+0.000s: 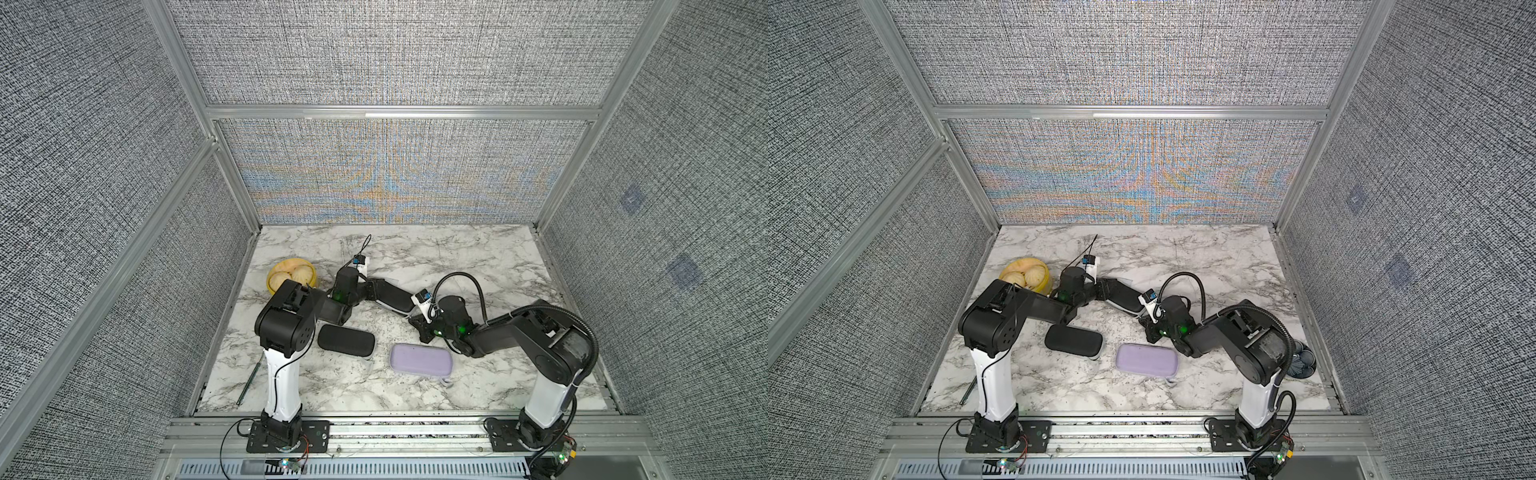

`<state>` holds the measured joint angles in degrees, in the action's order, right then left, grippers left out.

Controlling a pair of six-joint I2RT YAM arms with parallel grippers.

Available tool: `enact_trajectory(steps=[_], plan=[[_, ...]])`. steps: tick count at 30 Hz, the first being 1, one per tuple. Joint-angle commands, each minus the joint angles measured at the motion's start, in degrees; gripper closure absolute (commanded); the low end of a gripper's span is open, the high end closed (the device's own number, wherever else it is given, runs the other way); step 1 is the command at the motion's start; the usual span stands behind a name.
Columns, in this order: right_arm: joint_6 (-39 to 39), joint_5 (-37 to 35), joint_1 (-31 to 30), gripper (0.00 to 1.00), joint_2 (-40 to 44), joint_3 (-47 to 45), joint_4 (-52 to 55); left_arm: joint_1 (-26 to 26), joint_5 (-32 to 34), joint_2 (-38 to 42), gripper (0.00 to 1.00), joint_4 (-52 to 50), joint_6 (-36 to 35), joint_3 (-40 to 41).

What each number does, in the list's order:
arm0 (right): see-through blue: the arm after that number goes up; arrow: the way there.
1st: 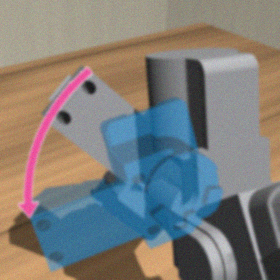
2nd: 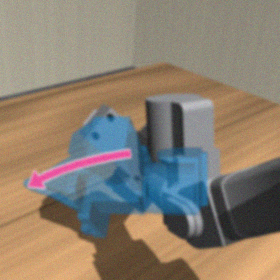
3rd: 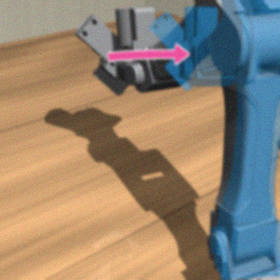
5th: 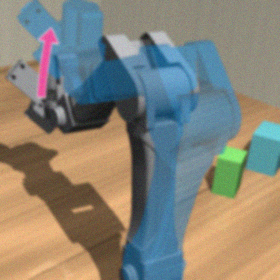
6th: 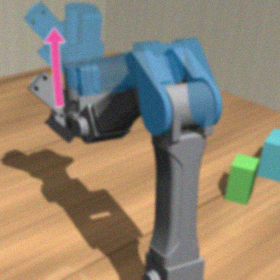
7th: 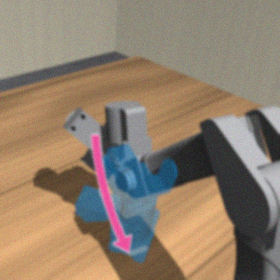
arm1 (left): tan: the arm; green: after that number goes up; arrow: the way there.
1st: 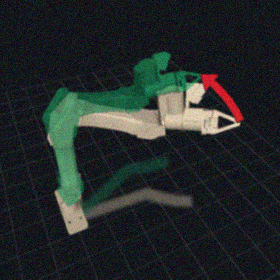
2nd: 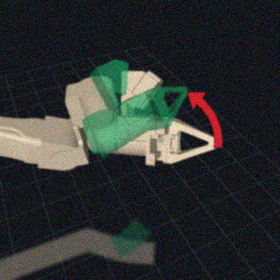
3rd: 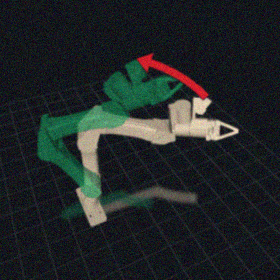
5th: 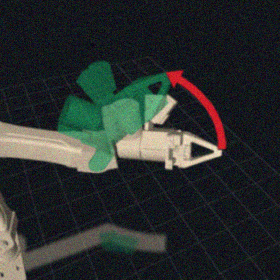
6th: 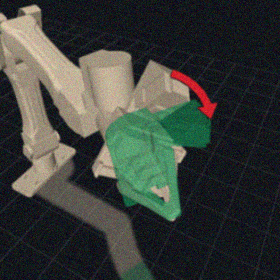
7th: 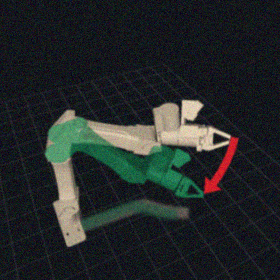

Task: Put umbrellas into zippered umbrella sleeves
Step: Zip the zipper on the umbrella sleeve.

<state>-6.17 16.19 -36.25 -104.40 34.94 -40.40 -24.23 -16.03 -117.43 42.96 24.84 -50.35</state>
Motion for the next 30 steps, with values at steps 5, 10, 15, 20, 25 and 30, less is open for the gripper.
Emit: enact_trajectory(steps=[5,10,15,20,25,30], plan=[[-1.4,2.8,1.5,1.0,-0.5,-1.2,-0.9,-0.1,6.0,-1.7,0.93,-10.7,1.2,1.1],[-1.0,4.4,1.6,1.0,-1.2,-1.0,-0.8,0.0,7.4,-1.5,1.0,-10.6,2.2,2.0],[-0.1,2.9,-0.5,1.0,-0.2,-0.6,0.6,-0.2,9.7,-1.1,1.0,-9.6,3.6,3.2],[0.3,2.5,-2.0,1.0,0.1,1.1,2.1,-0.3,9.5,-0.4,1.0,-9.0,5.0,3.6],[1.5,2.5,-3.6,1.0,-0.1,2.2,3.8,-0.3,11.0,0.0,1.0,-8.8,5.6,3.6],[0.8,3.1,-4.1,1.0,-3.1,5.3,4.9,-0.5,10.1,-0.8,1.0,-6.3,7.3,4.3]])
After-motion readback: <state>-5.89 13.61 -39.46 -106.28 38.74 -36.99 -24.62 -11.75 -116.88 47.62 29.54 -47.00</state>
